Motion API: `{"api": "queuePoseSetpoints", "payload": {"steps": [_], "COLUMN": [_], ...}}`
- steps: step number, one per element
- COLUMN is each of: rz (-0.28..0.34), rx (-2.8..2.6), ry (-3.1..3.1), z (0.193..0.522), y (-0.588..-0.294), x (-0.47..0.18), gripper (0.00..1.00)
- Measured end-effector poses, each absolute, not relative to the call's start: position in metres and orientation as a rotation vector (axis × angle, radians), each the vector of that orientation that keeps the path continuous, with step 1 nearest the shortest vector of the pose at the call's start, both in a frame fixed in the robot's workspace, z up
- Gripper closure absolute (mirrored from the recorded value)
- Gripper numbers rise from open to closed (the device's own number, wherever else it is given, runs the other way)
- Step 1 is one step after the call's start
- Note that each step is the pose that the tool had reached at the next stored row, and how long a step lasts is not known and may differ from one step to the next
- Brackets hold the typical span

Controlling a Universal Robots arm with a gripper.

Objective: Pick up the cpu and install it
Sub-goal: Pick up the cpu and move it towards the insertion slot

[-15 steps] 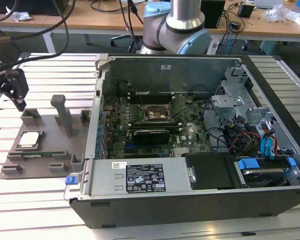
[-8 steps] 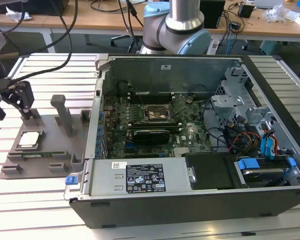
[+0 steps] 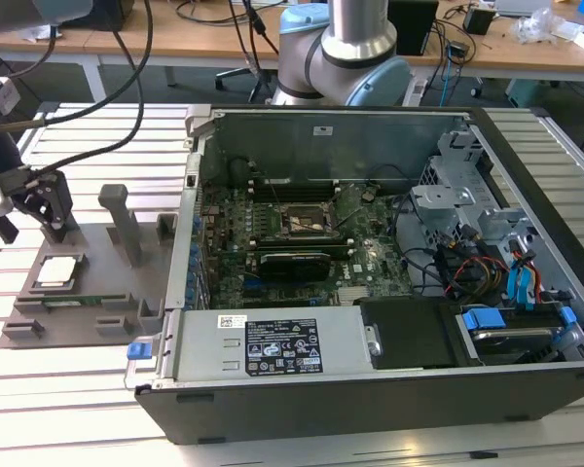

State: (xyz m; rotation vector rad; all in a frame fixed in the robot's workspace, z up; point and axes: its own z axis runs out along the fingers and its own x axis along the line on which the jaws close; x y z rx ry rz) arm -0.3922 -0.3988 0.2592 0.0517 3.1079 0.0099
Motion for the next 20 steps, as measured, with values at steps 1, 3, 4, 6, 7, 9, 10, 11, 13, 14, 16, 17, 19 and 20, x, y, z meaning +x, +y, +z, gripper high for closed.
{"api": "queuePoseSetpoints", "payload": {"steps": [1,3,4,6,7,9,10,11,13,14,16,17,19,20], "rz": [0.010,0.010,0.010,0.010,0.010,0.010,0.010,0.009,0.009,0.008,0.007,0.006,0.004,0.003], "rx": [0.052,0.052,0.052,0.052,0.052,0.052,0.052,0.052,0.052,0.052,0.051,0.052,0.051,0.051], "ry": [3.108,3.108,3.107,3.107,3.106,3.106,3.105,3.105,3.104,3.104,3.103,3.103,3.102,3.102], "z": [0.258,0.254,0.253,0.249,0.246,0.243,0.240,0.237,0.231,0.229,0.224,0.223,0.220,0.218], "y": [-0.399,-0.399,-0.399,-0.399,-0.399,-0.399,-0.399,-0.399,-0.399,-0.399,-0.399,-0.399,-0.399,-0.399], "x": [-0.392,-0.392,-0.392,-0.392,-0.392,-0.392,-0.392,-0.392,-0.392,-0.392,-0.392,-0.392,-0.392,-0.392], "gripper": [0.34,0.34,0.34,0.34,0.34,0.34,0.34,0.34,0.34,0.34,0.34,0.34,0.34,0.34]}}
